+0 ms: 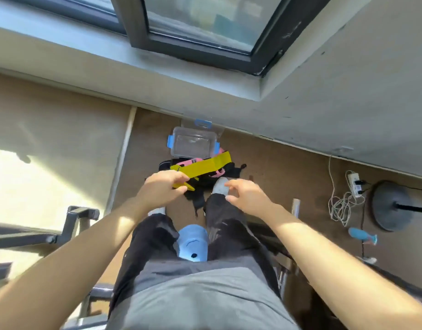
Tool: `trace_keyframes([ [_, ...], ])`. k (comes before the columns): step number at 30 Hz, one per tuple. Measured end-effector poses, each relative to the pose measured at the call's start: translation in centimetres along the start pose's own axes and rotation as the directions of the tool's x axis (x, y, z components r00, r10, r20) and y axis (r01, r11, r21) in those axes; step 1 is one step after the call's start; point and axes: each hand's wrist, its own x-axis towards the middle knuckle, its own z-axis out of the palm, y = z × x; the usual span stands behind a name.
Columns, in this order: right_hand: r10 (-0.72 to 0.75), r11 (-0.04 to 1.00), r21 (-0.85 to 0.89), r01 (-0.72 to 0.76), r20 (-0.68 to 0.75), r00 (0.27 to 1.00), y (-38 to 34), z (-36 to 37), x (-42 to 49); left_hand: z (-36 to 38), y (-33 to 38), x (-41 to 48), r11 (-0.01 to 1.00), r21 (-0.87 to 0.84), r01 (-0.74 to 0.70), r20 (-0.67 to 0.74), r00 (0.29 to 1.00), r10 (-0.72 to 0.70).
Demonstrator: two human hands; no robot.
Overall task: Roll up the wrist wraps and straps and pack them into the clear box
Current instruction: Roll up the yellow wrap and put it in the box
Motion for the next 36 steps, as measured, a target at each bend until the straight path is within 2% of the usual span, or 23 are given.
trace_keyframes([
  [6,-0.124,0.988,-0.081,0.134,0.113,0.986,4.6,0.7,16.6,3.0,-4.1,11.3,0.996,0.028,0.082,0.003,0.997,-0.082],
  [9,-0.122,0.987,-0.084,0.135,0.143,0.982,7.0,3.1,24.4,6.4,-7.9,17.5,0.993,0.030,0.112,0.040,0.993,-0.113],
  [19,-0.164,0.978,-0.106,0.180,0.144,0.976,13.9,18.9,47.6,23.5,-26.1,34.2,0.991,0.067,0.119,0.077,0.989,-0.124],
  [22,-0.293,0.927,-0.192,0.322,0.165,0.942,15.9,24.7,51.0,29.5,-31.1,36.4,0.982,0.178,0.060,0.127,0.988,-0.083],
  [25,-0.474,0.818,-0.313,0.483,0.110,0.874,17.8,27.9,52.0,32.7,-34.1,37.6,0.953,0.283,-0.112,0.102,0.991,0.086],
  [28,-0.609,0.704,-0.443,0.556,0.026,0.792,19.5,29.9,53.0,34.6,-36.6,38.6,0.899,0.366,-0.240,0.026,0.968,0.248],
  [30,-0.612,0.701,-0.446,0.556,0.021,0.790,19.7,30.6,53.2,34.9,-36.7,39.0,0.913,0.339,-0.227,0.029,0.972,0.231],
  [32,-0.588,0.730,-0.430,0.531,0.002,0.809,19.5,30.8,53.0,34.4,-36.1,38.9,0.957,0.239,-0.162,0.027,0.987,0.160],
  [36,-0.490,0.832,-0.354,0.427,-0.108,0.865,19.2,29.8,50.9,32.2,-32.9,37.1,0.998,0.019,-0.057,-0.086,0.995,0.059],
])
